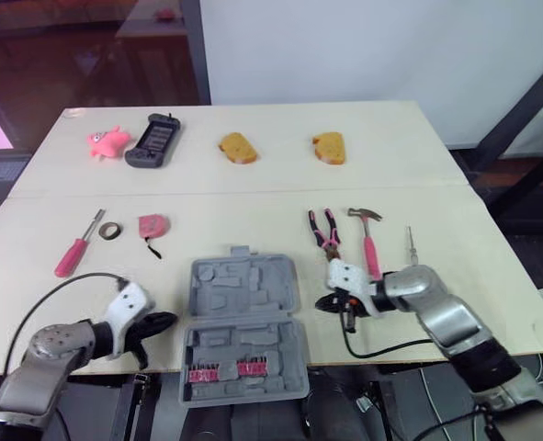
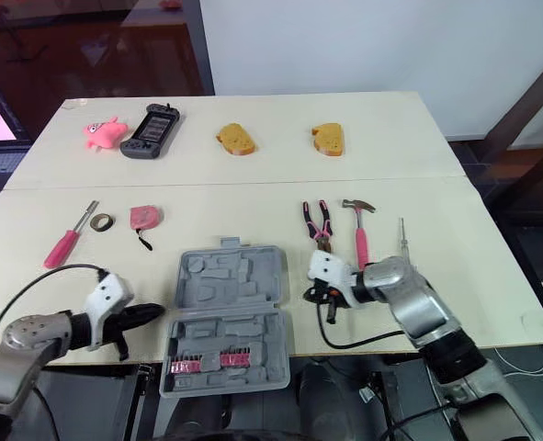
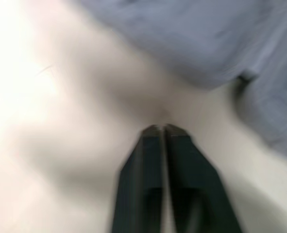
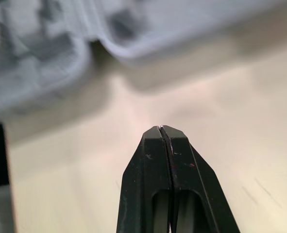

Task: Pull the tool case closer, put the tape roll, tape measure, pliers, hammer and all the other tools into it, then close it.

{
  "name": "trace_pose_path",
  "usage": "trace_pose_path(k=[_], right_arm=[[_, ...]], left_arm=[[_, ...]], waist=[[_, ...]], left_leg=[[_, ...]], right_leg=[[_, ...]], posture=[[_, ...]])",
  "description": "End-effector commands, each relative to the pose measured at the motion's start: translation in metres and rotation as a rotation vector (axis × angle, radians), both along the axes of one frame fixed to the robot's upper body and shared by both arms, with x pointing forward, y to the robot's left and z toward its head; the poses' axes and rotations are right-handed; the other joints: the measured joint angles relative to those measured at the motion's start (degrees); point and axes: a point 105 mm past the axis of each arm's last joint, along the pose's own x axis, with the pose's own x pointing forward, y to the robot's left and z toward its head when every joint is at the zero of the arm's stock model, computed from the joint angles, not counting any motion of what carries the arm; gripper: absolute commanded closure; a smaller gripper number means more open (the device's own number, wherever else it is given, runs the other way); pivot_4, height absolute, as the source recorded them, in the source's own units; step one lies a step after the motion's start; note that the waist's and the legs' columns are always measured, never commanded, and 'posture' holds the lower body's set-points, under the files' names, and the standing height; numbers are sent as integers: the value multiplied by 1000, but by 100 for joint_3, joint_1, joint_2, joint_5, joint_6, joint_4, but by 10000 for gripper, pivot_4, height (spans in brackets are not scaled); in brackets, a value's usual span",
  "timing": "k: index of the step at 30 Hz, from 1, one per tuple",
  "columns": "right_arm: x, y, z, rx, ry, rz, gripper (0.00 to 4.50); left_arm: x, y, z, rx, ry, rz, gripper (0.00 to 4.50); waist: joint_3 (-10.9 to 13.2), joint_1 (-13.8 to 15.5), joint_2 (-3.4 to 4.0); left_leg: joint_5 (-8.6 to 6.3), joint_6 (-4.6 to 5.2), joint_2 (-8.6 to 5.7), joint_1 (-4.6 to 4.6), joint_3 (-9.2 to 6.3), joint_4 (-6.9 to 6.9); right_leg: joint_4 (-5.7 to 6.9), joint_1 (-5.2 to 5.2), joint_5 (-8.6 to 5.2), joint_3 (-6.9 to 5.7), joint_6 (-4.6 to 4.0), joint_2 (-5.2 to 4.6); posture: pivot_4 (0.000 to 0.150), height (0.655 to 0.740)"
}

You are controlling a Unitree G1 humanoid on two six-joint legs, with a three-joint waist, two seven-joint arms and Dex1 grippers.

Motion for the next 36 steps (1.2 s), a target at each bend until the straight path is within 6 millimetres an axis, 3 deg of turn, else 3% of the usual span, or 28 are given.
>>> trace_pose_path(k=[1,3,5,7,11,14,19,24,30,36], right_arm=[[-2,-21,40,155,-69,-80,32111],[-4,-36,53,212,-98,-152,20421],[-8,-54,59,244,-114,-229,12047],[-16,-74,61,278,-107,-322,2236],[-27,-104,59,354,-119,-461,996],[-34,-127,54,353,-126,-544,996],[-33,-140,53,361,-140,-576,996],[-13,-125,81,489,-177,-556,996],[-3,-63,108,543,-103,-333,996],[15,-6,145,528,-70,-105,996]], left_arm=[[0,47,24,43,-76,123,22696],[-1,67,38,41,-126,180,10898],[-4,84,51,37,-164,237,2399],[-6,101,71,-79,-239,329,0],[-22,129,87,-164,-306,404,0],[-34,145,88,-145,-318,445,0],[-39,147,84,-133,-317,452,0],[-35,142,87,-98,-366,446,0],[-39,130,98,-60,-458,469,0],[-59,115,104,-64,-520,539,0]], waist=[[1,12,-1],[3,14,-5],[3,13,-6],[1,31,-9],[1,19,-12],[0,-4,-13],[0,5,-14],[0,-1,-13],[0,-9,-15],[2,0,-14]], left_leg=[[0,0,0,-1,0,-1],[0,0,0,-5,0,-1],[0,0,0,-6,3,1],[-1,-1,0,-6,3,0],[-2,0,0,-6,4,-1],[-2,1,0,-3,6,-1],[-2,1,0,-3,9,-1],[-2,0,1,-3,10,-2],[-2,1,3,-4,11,-6],[-2,1,3,-6,15,-1]], right_leg=[[0,-1,-1,0,-1,0],[-1,-3,-2,-1,0,-1],[-3,-2,-5,0,-5,-4],[-6,-1,-7,0,-5,-5],[-7,0,-7,-1,-4,-5],[-8,-2,-9,2,-8,-5],[-7,-4,-20,4,-28,-5],[-6,-4,-20,6,-28,-4],[-5,-5,-19,7,-22,-4],[-6,-9,-20,12,-25,-5]], posture=[[1500,7400],[1500,7400],[1500,7400],[1500,7400],[1500,7400],[1500,7400],[1500,7400],[1500,7400],[1500,7400],[1500,7400]])
